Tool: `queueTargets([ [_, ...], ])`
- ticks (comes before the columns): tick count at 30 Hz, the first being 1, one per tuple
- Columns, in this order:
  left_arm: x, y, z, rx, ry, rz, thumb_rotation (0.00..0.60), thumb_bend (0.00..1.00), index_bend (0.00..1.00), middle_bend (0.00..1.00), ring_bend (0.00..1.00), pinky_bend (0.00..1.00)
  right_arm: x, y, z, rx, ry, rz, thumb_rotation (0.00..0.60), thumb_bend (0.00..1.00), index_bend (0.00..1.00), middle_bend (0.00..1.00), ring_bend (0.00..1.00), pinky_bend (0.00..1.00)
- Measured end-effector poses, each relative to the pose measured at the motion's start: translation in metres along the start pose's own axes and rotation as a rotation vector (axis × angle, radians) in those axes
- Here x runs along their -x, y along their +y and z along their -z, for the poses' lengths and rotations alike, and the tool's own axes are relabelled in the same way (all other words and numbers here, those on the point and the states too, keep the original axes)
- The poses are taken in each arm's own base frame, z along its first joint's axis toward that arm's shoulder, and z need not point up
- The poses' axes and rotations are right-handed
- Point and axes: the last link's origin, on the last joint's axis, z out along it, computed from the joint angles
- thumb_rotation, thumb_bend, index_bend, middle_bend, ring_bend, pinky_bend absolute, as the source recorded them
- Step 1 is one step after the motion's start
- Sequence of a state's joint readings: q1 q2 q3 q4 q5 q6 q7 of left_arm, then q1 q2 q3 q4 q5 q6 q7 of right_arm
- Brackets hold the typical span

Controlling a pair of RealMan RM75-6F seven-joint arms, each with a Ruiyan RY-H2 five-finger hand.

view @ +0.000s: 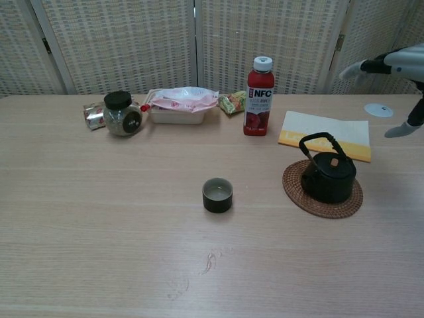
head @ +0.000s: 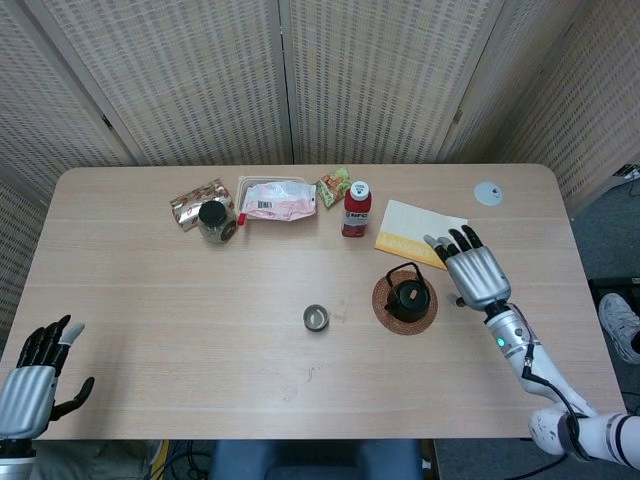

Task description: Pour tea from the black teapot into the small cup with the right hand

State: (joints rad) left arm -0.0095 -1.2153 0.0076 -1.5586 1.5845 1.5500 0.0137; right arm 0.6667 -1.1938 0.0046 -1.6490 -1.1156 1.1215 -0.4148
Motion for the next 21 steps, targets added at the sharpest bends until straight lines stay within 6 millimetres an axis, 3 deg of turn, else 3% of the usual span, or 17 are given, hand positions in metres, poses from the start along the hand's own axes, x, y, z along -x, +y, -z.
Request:
queueTargets([
  [15,0.002,0.007,-0.019,0.032,0.005,-0.007,0.600,0.33,0.10,0.00,0.00,0.00,0.025,0.051,0.114,0.213,0.151,-0.106,0.600,0.00,0.12,0.20,0.08,0.07],
  [21,0.002,0.010,-0.021,0.030,0.008,-0.009,0.600,0.33,0.10,0.00,0.00,0.00,0.032,0.062,0.148,0.277,0.173,-0.136,0.600,0.00,0.12,0.20,0.08,0.07],
])
